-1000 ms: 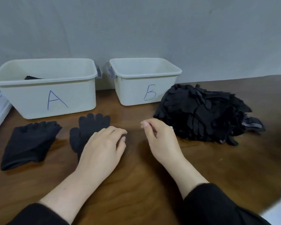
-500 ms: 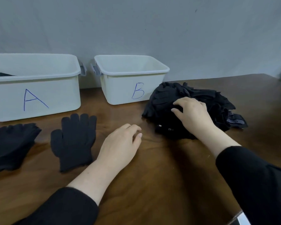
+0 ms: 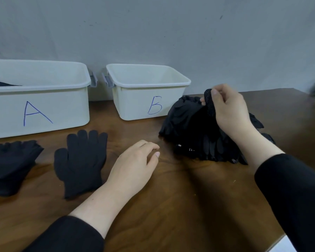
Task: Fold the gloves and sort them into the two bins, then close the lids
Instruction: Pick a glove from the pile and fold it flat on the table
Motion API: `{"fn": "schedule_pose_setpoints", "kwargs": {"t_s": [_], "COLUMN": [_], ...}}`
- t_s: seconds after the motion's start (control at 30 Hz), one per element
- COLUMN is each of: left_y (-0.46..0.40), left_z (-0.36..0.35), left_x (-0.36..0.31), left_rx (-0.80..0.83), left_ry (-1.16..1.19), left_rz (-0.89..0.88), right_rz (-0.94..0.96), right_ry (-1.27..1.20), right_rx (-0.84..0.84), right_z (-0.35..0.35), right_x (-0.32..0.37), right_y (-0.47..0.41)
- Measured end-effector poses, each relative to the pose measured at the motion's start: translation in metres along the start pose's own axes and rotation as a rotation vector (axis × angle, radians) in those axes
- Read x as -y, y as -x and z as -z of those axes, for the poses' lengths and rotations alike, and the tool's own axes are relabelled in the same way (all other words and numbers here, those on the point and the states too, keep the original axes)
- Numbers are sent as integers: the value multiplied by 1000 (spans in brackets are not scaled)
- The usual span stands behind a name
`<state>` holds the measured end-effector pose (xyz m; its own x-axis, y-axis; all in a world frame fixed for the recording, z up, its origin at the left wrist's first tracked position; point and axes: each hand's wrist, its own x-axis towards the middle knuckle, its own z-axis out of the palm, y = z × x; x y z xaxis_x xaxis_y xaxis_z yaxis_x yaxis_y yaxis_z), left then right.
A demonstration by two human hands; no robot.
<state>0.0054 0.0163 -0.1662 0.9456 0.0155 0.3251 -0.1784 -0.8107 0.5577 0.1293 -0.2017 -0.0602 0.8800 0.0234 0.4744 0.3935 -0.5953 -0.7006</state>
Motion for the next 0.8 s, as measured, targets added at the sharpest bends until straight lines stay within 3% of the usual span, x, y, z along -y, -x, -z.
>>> {"fn": "schedule_pose_setpoints", "kwargs": {"t_s": [0.2,0.3,0.43,0.63,0.8], "left_y": [2,3,9,12,11], "left_z": [6,9,10,17,31], "left_x": [-3,-5,-10,-17,-7], "left_rx": [-110,-160,-107,-158,-180], "left_ry": [153,374,611,685,872], "left_rz": [2,25,41,218,335], "right_rz": [3,-32,-42,72,-120], "right_ry": [-268,-364,-318,-88,-352], "right_rx": [22,177,368,407,452], "right_z": [9,6,-16,-43,-50], "right_x": [41,61,74,78,71], "right_y": [-4,3,22,47,65]}}
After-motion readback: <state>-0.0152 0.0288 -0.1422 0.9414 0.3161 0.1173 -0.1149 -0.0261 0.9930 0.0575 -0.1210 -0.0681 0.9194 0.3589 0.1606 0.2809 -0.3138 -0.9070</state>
